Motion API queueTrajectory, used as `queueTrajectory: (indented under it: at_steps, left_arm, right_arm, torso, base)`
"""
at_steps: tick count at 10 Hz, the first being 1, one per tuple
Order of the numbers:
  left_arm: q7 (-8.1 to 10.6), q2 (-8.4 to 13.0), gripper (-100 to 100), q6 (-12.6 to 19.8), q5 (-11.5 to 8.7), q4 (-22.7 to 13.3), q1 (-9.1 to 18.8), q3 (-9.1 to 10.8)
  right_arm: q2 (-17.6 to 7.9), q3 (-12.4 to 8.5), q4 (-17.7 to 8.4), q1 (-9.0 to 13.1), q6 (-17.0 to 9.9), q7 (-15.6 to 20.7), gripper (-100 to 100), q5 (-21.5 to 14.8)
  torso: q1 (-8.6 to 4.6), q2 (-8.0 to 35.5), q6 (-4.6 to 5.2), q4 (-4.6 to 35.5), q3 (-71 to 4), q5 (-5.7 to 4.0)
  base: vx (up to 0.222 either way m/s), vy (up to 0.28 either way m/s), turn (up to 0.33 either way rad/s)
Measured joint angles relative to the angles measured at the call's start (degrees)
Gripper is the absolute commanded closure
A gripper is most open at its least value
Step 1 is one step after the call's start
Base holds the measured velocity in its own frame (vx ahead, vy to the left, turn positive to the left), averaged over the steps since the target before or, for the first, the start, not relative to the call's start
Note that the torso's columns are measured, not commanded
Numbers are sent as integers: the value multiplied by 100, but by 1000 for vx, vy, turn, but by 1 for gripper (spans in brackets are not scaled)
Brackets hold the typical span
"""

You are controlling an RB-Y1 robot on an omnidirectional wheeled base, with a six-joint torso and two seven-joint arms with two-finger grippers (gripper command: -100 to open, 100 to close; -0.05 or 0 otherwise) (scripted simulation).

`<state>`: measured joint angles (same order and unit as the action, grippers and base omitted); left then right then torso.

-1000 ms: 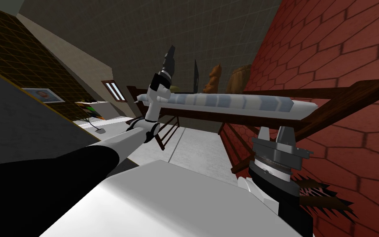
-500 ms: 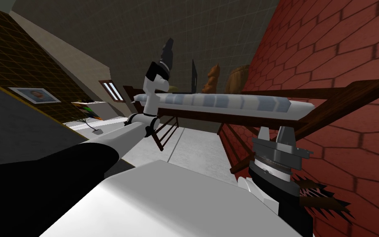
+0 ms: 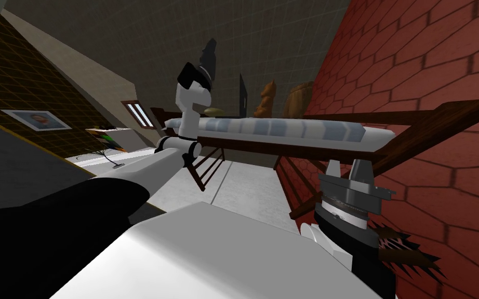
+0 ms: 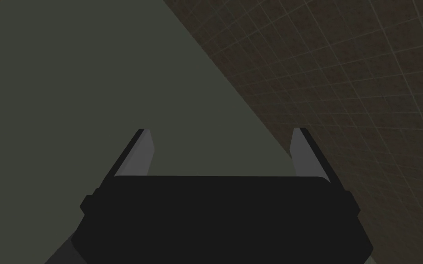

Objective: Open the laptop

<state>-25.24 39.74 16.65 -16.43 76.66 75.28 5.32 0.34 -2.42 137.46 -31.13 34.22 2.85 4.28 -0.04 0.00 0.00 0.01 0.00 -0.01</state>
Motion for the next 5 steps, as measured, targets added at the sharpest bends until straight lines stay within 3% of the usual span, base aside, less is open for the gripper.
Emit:
queueTrajectory:
  at_steps: [5]
  left_arm:
    - [-219, 202, -100, 479, -121, -692, 697, -30]
  right_arm:
    - [0, 0, 0, 0, 0, 0, 0, 0]
  torso:
    - [7, 2, 0, -1, 0, 1]
  base:
    - [25, -37, -22]
